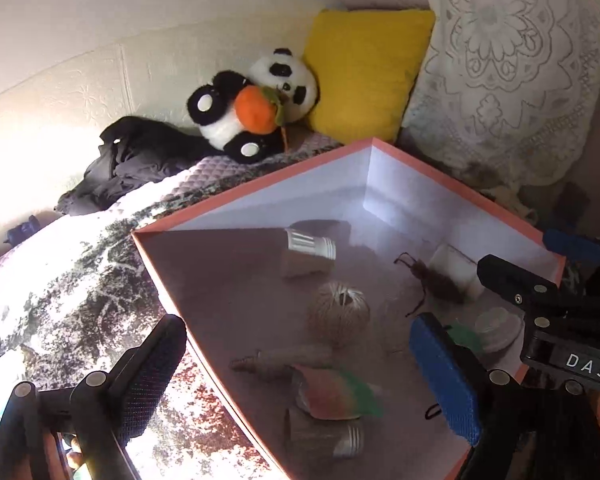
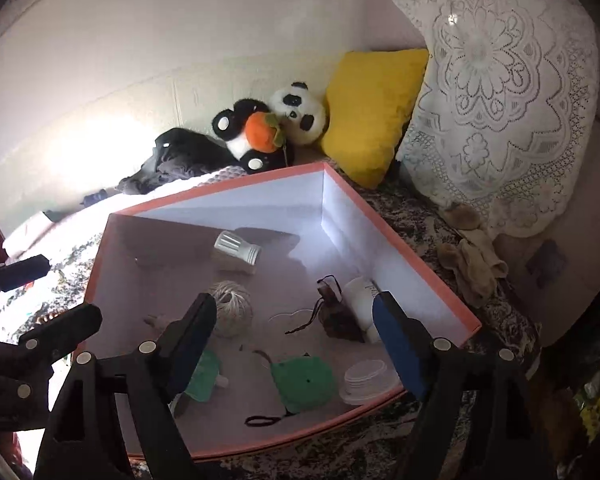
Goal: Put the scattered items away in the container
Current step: 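Open both tools to drop the pouch and green lid into the box, then move left tool to the bead bracelet while right approaches the snack packet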
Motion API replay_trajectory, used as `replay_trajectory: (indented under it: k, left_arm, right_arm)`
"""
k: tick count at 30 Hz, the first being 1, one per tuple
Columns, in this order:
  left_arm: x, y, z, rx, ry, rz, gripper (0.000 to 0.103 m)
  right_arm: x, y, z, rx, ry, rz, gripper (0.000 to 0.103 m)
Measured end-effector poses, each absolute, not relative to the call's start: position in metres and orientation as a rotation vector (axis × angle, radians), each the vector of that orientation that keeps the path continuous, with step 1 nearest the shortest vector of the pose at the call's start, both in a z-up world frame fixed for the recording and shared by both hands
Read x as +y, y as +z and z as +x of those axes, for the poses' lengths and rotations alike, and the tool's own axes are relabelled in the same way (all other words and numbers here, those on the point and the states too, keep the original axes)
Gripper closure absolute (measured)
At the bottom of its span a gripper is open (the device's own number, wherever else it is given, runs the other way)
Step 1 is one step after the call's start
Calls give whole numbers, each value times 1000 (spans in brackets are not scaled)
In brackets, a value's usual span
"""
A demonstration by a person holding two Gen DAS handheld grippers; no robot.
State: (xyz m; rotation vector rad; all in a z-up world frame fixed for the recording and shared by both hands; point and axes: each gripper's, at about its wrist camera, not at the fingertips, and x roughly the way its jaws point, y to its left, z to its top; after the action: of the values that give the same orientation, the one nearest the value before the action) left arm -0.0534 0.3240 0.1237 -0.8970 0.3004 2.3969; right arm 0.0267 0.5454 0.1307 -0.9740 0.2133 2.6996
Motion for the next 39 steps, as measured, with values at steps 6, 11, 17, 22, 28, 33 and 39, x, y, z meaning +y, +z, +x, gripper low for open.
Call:
replay_trajectory:
  k: [6,11,17,22,28,33,39]
  left_arm:
    - [312,128,-51,293,2411,-890,9]
    - [294,130,-50,283,2440,-898,9]
    - [256,136,-47,259,2498,-901,9]
    - [199,138,-45,229,2583,-917,9]
    - [102,125,-52,156,2727,-1011,9]
    - [31,104,-55,94,2811,-1106,9]
    - [-22,66,-64,12,2835,-1211,8]
  right_arm:
    - [540,130,24,213,2692,-980,19]
    - [526,134,21,188,2708,-971,18]
    - [494,141,17,164,2747,-945,17]
    - [452,146,10,142,2804,-941,17]
    - [381,143,-3,65,2903,-982,16]
    - [318,129,-20,27,2984,-1073,16]
    - [242,90,-40,-38,3045,-1280,16]
